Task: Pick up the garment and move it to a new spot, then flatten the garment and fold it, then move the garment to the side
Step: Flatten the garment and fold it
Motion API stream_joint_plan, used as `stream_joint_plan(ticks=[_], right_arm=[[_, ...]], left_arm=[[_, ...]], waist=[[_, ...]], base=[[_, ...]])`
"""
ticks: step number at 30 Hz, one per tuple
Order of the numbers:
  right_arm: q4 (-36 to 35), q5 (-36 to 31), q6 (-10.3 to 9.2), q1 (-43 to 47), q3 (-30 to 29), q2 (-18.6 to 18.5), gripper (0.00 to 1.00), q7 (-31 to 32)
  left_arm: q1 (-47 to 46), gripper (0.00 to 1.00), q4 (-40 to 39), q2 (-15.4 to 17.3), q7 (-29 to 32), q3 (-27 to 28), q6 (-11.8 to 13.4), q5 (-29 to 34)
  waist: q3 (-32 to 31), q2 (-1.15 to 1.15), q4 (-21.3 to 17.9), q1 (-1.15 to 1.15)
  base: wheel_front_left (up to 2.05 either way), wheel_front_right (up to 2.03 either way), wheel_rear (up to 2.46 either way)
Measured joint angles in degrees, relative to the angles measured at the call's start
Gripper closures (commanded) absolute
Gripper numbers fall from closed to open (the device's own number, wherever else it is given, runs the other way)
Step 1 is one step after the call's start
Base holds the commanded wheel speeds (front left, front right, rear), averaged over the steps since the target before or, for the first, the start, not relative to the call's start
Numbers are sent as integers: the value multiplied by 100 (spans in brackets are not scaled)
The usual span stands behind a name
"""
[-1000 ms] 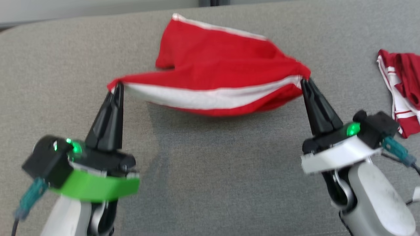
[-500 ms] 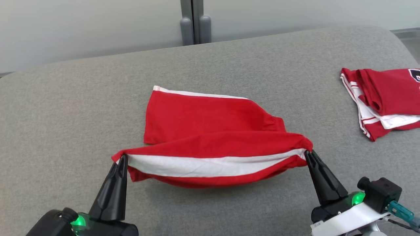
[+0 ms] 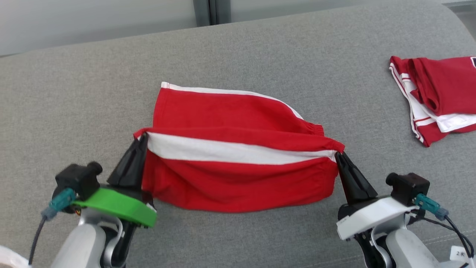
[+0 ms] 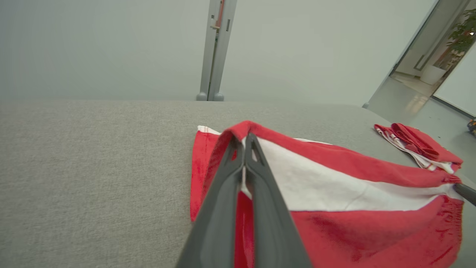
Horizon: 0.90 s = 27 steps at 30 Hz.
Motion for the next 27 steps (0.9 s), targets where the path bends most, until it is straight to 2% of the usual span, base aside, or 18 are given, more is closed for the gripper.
stream_joint_plan(ticks=[12, 19, 26, 27], right_arm=[[1015, -140, 0, -1501, 13, 512, 100, -194], [1271, -160, 0, -1937, 94, 605, 100, -219], [1293, -219, 0, -2036, 115, 619, 100, -219], [1276, -258, 0, -2037, 96, 630, 100, -219]], left_arm=[[-2581, 100, 2479, -124, 66, -92, -124, 88], [-3408, 100, 3612, -246, 75, -187, -137, 151], [-3796, 99, 4333, -361, -43, -285, -158, 151], [-3812, 68, 4392, -385, -84, -289, -159, 151]], waist=[[944, 0, -230, 0], [1384, 0, -410, 0], [1489, 0, -527, 0], [1476, 0, -524, 0]], base=[[0, 0, 0], [0, 0, 0], [0, 0, 0], [0, 0, 0]])
